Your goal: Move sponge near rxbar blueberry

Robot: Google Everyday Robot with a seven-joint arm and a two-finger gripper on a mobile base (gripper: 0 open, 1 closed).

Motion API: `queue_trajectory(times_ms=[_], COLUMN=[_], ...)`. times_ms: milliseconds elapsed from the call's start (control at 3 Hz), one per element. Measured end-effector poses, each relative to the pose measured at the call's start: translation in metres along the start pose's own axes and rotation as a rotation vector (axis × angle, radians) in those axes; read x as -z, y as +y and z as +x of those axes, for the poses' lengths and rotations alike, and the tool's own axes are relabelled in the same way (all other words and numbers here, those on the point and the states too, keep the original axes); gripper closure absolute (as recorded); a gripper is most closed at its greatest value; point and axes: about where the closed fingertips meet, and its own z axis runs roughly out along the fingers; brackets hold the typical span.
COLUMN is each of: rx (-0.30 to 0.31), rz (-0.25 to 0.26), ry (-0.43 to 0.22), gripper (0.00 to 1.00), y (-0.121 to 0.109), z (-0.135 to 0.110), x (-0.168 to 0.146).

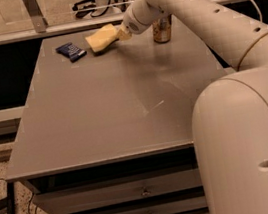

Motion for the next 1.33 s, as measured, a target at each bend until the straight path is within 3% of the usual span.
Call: queue_trajectory(times_ms=[1000, 1333], rx=[0.032, 0.041], rz=[-0.077, -0.090], ry=[-0.051, -0.056], gripper=[0.16, 0.00], y=[0.029, 0.036], z=[-0.027, -0.029], x=[-0.026, -0.027])
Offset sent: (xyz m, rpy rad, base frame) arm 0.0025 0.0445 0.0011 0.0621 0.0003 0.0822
